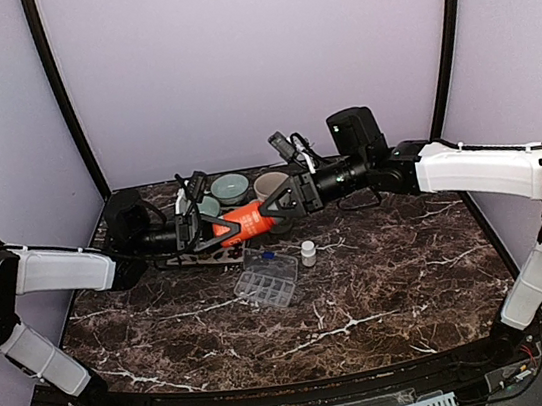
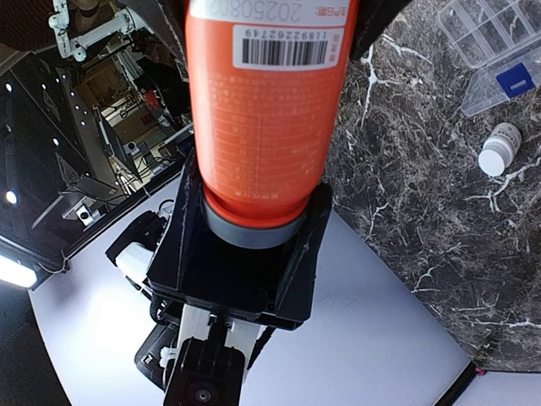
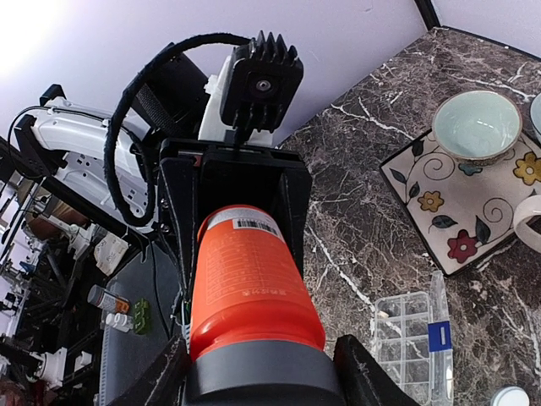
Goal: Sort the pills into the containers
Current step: Screw the lid of the pill bottle onto the pill bottle.
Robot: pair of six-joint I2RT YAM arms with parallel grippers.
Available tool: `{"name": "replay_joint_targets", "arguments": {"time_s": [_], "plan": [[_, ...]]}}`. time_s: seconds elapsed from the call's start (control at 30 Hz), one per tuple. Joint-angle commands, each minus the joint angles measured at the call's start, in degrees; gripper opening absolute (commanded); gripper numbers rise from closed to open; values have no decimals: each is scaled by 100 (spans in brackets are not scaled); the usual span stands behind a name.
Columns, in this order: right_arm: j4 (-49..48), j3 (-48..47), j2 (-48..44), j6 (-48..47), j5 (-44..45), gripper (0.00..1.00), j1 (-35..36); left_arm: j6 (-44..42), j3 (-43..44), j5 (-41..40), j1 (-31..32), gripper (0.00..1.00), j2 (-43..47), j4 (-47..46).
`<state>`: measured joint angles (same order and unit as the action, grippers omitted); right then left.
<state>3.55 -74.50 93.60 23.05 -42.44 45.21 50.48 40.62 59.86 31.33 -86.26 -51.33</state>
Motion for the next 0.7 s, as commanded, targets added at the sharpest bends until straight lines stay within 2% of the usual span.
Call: {"name": "replay_joint_targets", "arguments": {"time_s": [0.0, 0.67], "plan": [[-228, -161, 91, -35, -167, 41, 74, 185, 256, 134, 35, 7, 18, -567], [-538, -85, 112, 130, -357, 41, 66, 1147, 259, 216, 37, 7, -302, -1878]]}}
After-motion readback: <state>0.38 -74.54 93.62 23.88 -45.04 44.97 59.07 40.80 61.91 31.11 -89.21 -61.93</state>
